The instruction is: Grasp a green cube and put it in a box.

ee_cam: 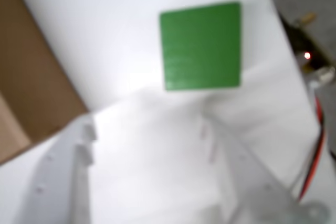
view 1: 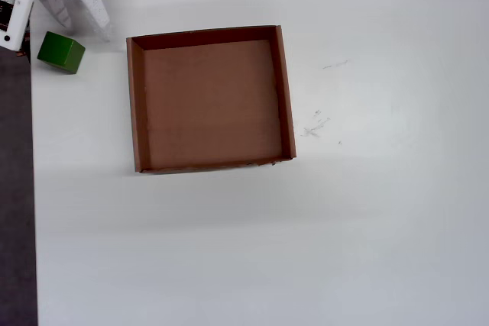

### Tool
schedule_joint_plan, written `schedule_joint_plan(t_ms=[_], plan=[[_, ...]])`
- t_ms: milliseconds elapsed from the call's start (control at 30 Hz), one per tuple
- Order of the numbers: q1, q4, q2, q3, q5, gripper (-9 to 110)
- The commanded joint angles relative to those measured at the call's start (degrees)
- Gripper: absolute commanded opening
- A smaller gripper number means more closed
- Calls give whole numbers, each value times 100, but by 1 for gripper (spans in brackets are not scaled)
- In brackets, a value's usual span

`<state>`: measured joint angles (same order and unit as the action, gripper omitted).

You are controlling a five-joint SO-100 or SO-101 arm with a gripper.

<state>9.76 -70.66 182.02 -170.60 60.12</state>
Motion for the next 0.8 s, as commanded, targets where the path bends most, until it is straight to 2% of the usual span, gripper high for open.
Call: schedule_joint_plan(t_ms=[0, 767], plan=[[-44, -9, 44, 26, -18, 27], [-9, 0, 44, 35, -97, 27]])
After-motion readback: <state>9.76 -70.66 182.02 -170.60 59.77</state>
